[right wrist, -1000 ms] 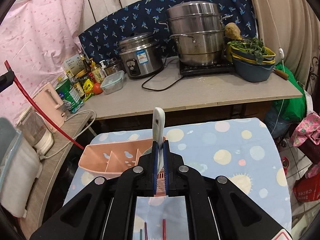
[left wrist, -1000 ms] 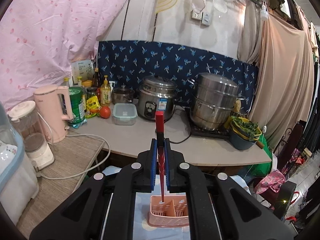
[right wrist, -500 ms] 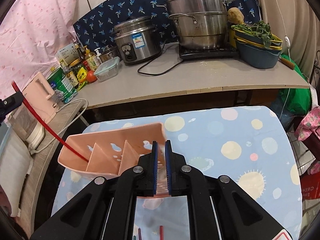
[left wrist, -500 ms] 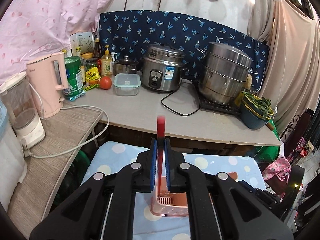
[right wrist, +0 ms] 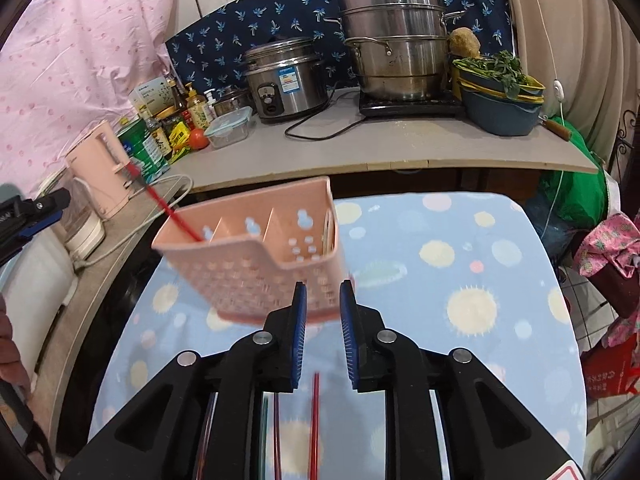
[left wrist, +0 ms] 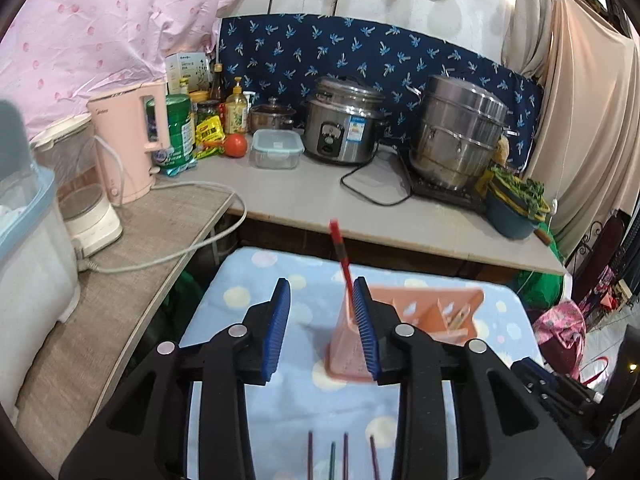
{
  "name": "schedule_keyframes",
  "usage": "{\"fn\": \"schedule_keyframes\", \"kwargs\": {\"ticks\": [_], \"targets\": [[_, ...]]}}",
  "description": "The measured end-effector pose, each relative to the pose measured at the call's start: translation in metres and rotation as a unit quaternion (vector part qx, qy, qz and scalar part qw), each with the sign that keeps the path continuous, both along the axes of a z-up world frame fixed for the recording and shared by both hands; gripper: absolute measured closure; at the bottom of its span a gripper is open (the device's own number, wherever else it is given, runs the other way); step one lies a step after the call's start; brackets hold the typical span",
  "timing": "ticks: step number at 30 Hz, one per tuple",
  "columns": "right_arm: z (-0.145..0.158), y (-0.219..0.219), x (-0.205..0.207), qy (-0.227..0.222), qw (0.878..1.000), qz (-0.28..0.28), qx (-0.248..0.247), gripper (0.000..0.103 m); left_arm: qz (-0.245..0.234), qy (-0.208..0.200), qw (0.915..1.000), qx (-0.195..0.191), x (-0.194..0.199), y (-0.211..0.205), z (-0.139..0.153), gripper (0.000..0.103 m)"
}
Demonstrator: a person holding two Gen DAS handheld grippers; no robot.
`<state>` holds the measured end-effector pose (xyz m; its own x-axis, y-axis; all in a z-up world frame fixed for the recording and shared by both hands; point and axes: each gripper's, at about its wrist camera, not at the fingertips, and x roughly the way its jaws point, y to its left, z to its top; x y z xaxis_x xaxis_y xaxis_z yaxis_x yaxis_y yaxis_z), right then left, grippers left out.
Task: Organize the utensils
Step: 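Open both tools to drop the chopstick and spoon into the basket, then grasp a dark red chopstick with the left tool while the right tool grasps a red chopstick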
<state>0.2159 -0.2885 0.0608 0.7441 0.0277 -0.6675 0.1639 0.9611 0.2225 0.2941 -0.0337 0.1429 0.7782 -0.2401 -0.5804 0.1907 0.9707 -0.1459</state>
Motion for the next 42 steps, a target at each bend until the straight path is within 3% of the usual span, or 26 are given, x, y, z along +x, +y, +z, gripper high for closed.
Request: {"fn": "schedule_keyframes", "kwargs": {"ticks": [14, 19, 24, 27, 31, 42], "targets": [[-0.054, 0.036, -0.120, 0.060, 0.998, 0.019, -0.024, 0.084, -0.002, 0.092, 0.9948, 0.043, -0.106, 0.023, -0.094, 0.072], [-0.081, 0.042, -0.146, 0.090, 0.996, 0.019, -0.006, 0.084, -0.005, 0.122, 0.9916, 0.043, -0.132, 0.028, -0.125, 0.071], [-0.100, 0.052, -0.160, 0.106, 0.994, 0.021, -0.011, 0.083, -0.001, 0.143, 0.9886, 0.046, -0.149, 0.037, -0.150, 0.071], [-0.106, 0.055, -0.164, 0.109, 0.994, 0.021, -0.006, 0.073, -0.002, 0.157, 0.9866, 0.045, -0.157, 0.039, -0.160, 0.071], [-0.111, 0.060, -0.166, 0.111, 0.993, 0.024, -0.002, 0.073, -0.004, 0.168, 0.9846, 0.047, -0.167, 0.041, -0.171, 0.064], [-0.123, 0.068, -0.164, 0.122, 0.992, 0.028, -0.008, 0.073, -0.022, 0.181, 0.9814, 0.059, -0.181, 0.032, -0.188, 0.062]]}}
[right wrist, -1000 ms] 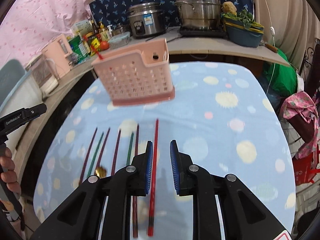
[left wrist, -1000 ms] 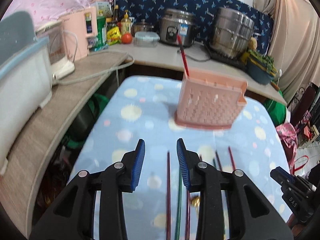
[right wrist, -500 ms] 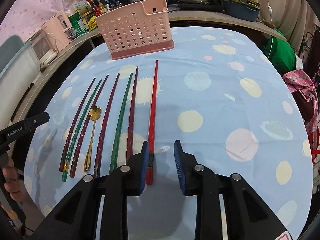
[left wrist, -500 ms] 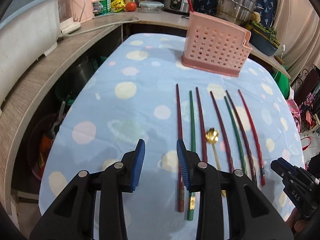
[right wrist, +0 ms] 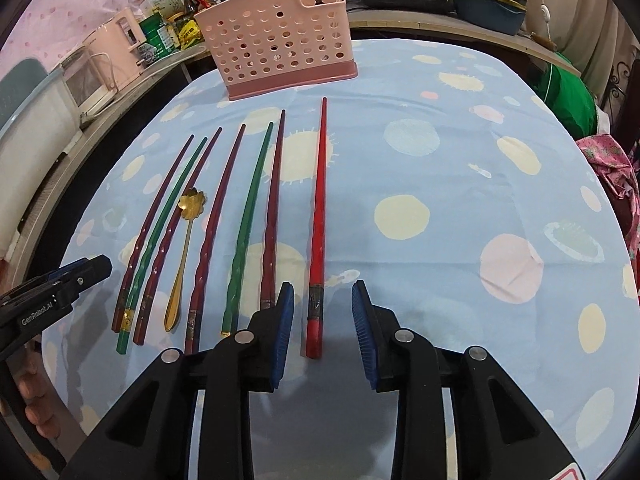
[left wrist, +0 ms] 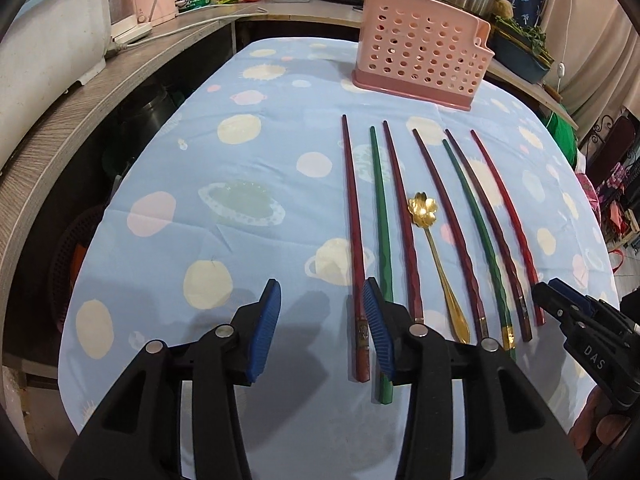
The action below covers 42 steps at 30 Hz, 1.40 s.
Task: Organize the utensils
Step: 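Grasp a dark red chopstick with the left tool while the right tool grasps a red chopstick, then carry both chopsticks to the pink basket and lower them in, opening both tools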
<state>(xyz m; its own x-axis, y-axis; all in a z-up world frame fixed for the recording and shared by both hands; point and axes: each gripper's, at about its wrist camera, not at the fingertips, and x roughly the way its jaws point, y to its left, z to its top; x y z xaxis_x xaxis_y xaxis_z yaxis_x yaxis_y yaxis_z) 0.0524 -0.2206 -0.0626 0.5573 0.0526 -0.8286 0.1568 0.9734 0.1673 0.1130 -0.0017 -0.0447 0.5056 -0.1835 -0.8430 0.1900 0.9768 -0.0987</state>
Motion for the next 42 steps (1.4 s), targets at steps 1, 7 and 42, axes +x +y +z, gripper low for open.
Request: {"fn": "schedule_keyframes", "kwargs": {"ticks": [1, 7, 42], "targets": [[-0.002, 0.000, 0.000, 0.002, 1.000, 0.000, 0.000, 0.072, -0.001, 0.002, 1.0000, -0.001, -0.001, -0.001, -0.001, 0.062], [-0.003, 0.000, -0.001, 0.000, 1.000, 0.000, -0.008, 0.078, -0.012, 0.011, 0.9999, -0.002, -0.006, -0.007, -0.008, 0.062], [0.040, -0.016, -0.023, -0.052, 0.999, -0.011, 0.000, 0.096, -0.008, -0.016, 0.9989, -0.043, -0.010, 0.006, 0.037, 0.096]]}}
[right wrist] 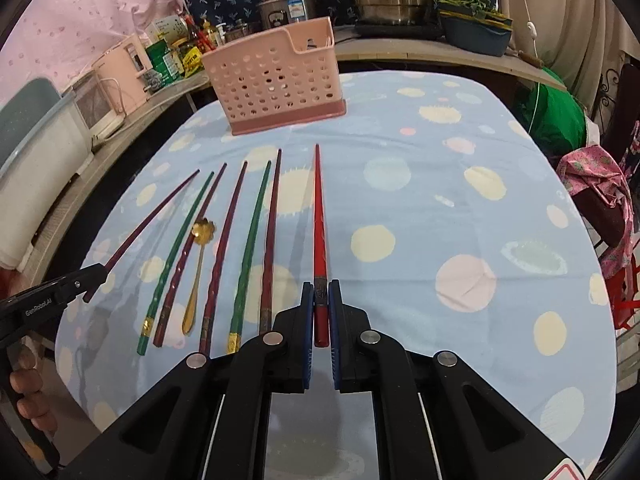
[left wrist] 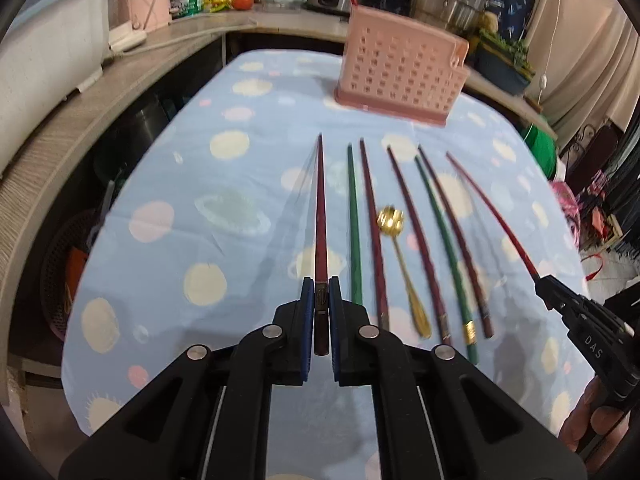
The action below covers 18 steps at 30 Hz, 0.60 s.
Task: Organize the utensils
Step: 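Carry both chopsticks to the pink basket and lower them in, opening both tools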
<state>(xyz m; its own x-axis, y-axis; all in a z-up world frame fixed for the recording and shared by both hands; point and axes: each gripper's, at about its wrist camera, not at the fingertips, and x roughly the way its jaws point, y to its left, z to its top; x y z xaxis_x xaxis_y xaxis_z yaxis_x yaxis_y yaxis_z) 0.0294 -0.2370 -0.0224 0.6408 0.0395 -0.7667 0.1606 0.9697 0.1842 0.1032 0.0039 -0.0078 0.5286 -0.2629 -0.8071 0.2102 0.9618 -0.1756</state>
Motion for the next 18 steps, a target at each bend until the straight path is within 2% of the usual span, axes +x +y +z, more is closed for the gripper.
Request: {"fn": "schedule_keyframes", "kwargs": {"ticks": [9, 18], "targets": [[0.060, -0.026, 0.012, -0.062, 0.998, -0.017, 0.013, 0.096, 0.026, -0.073, 0.9965, -0.033, 0.022, 0.013, 0.073, 0.096], [0.106, -0.048, 0.035, -0.112, 0.993, -0.019, 0.041, 0.096, 0.040, -0.121, 0.9906, -0.050, 0.064, 0.013, 0.125, 0.096]]}}
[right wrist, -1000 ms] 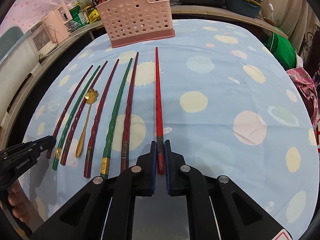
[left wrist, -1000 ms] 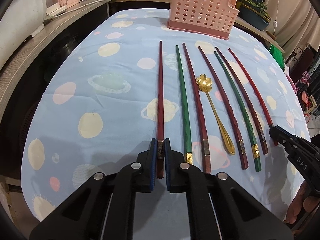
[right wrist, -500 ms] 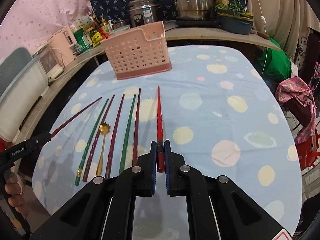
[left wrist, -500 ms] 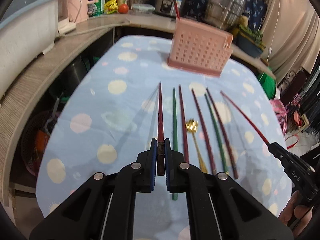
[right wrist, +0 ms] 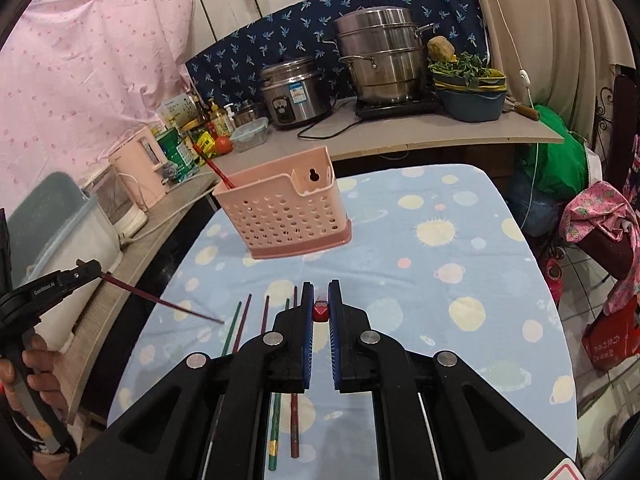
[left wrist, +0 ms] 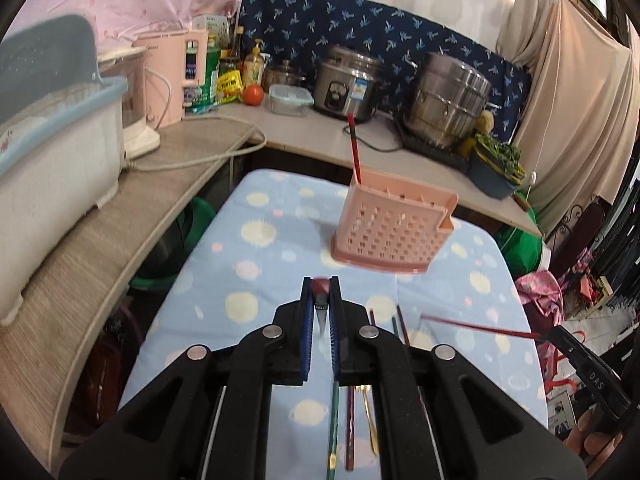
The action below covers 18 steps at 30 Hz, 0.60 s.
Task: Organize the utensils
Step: 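Carry both chopsticks to the pink basket and lower them in, opening both tools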
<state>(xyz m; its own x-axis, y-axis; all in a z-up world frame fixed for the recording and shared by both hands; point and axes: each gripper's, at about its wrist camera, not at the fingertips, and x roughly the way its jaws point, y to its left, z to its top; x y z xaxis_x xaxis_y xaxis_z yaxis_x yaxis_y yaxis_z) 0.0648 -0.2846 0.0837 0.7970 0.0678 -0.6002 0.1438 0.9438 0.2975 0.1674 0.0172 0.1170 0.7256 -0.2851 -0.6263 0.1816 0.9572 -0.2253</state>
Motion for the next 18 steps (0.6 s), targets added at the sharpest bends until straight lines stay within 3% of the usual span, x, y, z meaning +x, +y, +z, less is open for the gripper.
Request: {"fn": "schedule_keyframes", "kwargs": {"ticks": [8, 18], "targets": [[0.040, -0.012, 0.028, -0.043, 0.999, 0.002, 0.004, 0.096, -0.005, -0.040, 0.9992, -0.001, 0.033, -0.011, 0.039, 0.096], [0.109, -0.027, 0.083, -0.124, 0.992, 0.001, 0.017, 0.096, -0.013, -0.111, 0.9935, -0.021, 0.080, -0.038, 0.109, 0.096]]}}
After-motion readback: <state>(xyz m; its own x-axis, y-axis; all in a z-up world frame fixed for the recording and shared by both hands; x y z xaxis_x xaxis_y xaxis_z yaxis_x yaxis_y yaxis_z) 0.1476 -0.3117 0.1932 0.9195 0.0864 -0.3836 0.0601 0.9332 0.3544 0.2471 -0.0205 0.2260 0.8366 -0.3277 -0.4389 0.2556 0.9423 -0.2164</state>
